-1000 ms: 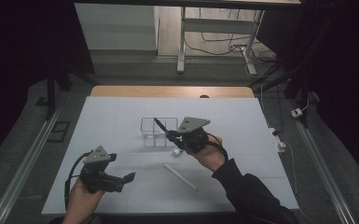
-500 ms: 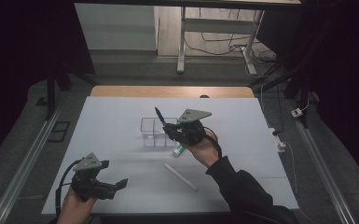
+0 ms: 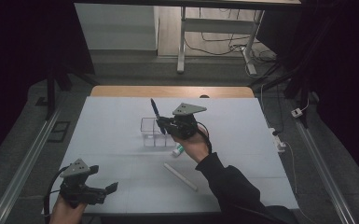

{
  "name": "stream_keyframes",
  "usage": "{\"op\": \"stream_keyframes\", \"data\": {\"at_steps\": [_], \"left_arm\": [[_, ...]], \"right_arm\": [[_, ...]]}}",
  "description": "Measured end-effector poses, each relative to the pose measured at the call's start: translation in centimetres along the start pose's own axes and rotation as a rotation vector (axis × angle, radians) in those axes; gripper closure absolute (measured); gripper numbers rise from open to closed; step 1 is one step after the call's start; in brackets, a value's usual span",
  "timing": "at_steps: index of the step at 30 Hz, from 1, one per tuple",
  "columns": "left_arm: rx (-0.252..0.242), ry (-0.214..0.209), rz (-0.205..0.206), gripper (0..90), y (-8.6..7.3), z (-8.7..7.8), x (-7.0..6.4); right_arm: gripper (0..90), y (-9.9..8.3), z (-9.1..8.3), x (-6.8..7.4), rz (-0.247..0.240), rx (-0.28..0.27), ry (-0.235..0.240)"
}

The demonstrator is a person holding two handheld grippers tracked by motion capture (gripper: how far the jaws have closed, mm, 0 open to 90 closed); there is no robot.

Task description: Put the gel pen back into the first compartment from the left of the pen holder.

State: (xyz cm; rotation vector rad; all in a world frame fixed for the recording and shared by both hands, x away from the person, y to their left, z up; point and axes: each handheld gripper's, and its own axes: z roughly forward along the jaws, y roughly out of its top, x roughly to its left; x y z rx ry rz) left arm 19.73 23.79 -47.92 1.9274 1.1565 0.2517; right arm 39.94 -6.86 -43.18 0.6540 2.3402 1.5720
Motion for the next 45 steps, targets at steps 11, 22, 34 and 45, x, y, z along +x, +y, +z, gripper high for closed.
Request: {"op": "stream_keyframes", "data": {"at_steps": [11,22,34,45], "left_arm": [[-0.002,0.034,-0.01,0.0,-0.7,-0.7,0.2],[0.001,0.041,-0.007,0.0,-0.7,-0.7,0.2],[0.007,0.041,-0.001,0.0,-0.7,-0.7,0.2],[0.016,0.043,0.005,0.0,-0.7,-0.5,0.1]], "right_arm": [[79.7,0.6,2.0,0.3,0.026,-0.049,-0.008],[79.7,1.1,3.6,0.3,0.051,-0.072,-0.016],[79.5,0.4,5.2,0.9,0.038,-0.049,-0.028],[78.9,-0.6,5.7,0.9,0.04,-0.021,-0.038]]}}
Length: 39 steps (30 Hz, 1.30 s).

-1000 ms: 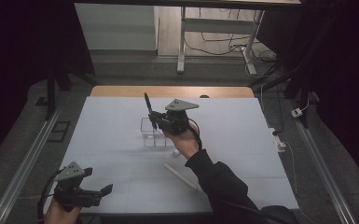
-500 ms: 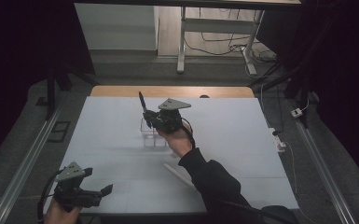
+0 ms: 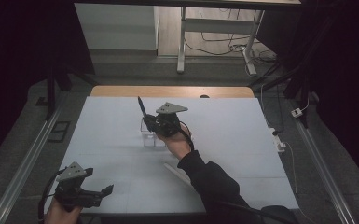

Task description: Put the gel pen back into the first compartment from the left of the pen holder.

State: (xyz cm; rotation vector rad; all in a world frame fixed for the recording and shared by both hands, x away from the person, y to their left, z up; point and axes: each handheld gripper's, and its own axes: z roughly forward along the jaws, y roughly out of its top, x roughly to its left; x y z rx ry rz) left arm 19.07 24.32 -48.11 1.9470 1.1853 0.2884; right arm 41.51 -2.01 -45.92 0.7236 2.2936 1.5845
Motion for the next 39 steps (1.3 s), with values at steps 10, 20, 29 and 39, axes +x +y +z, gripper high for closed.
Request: {"op": "stream_keyframes", "data": {"at_steps": [10,20,29,39], "left_arm": [[0.003,0.0,0.005,0.0,0.0,0.0,0.0],[0.0,0.002,-0.001,0.0,0.0,-0.1,0.0],[-0.004,0.006,-0.001,0.0,0.0,-0.1,0.0],[0.0,0.006,-0.002,0.0,0.0,0.0,0.0]], "right_arm": [[64.6,-0.1,0.1,0.1,0.004,0.013,-0.008],[47.2,0.6,-1.2,0.0,-0.01,0.056,0.003],[38.3,0.7,-3.0,0.3,-0.057,0.1,-0.001],[22.5,0.7,-4.7,0.7,-0.077,0.159,0.041]]}}
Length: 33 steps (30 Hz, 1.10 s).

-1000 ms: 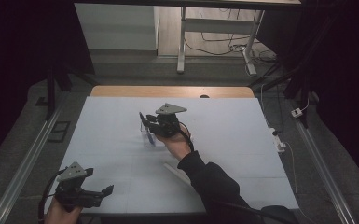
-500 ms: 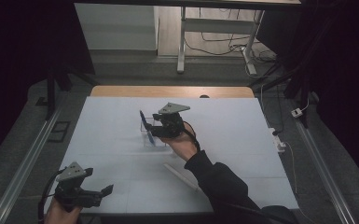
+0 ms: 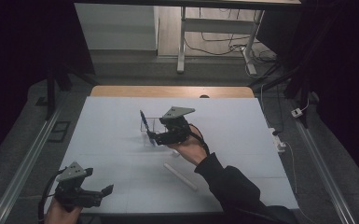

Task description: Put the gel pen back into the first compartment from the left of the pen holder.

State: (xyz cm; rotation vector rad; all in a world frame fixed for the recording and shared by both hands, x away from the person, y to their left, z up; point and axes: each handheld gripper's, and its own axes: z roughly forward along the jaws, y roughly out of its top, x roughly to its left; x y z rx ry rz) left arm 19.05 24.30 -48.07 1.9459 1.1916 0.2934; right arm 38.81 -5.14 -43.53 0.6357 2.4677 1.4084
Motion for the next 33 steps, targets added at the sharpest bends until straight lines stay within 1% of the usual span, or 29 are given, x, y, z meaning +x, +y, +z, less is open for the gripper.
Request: {"op": "stream_keyframes", "data": {"at_steps": [3,7,11,15,19,22,26,30,33], "left_arm": [[0.001,0.001,0.003,0.0,0.0,0.0,0.0],[0.0,0.0,0.002,0.0,0.0,0.0,0.0],[0.001,0.001,0.003,0.0,0.0,0.0,0.0],[0.002,0.002,0.001,0.0,0.0,0.0,0.0],[0.003,0.003,0.001,0.0,0.0,0.0,-0.1],[0.003,0.003,0.001,0.0,0.0,0.0,-0.1],[0.003,0.002,0.002,0.0,0.0,0.0,-0.1],[0.005,0.003,0.005,0.0,0.0,0.0,-0.1],[0.005,0.002,0.006,0.0,0.0,0.1,-0.1]], "right_arm": [[17.5,-0.1,-0.3,0.1,-0.007,0.028,0.013],[14.9,-0.5,-0.6,0.1,0.012,0.051,0.032],[9.5,-1.0,-1.1,0.0,0.018,0.083,0.051],[6.3,-1.6,-1.7,-0.1,0.031,0.102,0.056],[1.7,-2.1,-2.2,-0.1,0.023,0.112,0.049],[0.3,-2.4,-2.7,0.0,0.006,0.117,0.045],[0.0,-2.9,-3.3,0.1,0.012,0.127,0.055],[0.0,-3.5,-3.9,0.3,-0.003,0.146,0.037],[0.0,-4.0,-4.3,0.4,0.001,0.163,0.037]]}}
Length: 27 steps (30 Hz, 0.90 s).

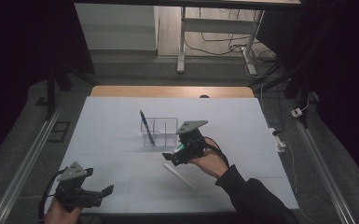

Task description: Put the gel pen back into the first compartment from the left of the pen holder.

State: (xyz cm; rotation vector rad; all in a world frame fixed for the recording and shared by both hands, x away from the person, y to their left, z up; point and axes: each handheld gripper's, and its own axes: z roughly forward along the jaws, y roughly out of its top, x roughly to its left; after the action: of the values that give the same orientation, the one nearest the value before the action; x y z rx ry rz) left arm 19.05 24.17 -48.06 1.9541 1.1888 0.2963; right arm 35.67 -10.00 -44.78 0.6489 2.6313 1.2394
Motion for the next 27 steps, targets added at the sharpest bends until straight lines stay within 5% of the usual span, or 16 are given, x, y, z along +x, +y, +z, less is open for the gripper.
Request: {"op": "stream_keyframes", "data": {"at_steps": [27], "left_arm": [[0.007,-0.006,0.009,0.0,0.0,0.1,-0.1]], "right_arm": [[0.0,-4.1,0.1,2.2,0.013,0.14,-0.008]]}}
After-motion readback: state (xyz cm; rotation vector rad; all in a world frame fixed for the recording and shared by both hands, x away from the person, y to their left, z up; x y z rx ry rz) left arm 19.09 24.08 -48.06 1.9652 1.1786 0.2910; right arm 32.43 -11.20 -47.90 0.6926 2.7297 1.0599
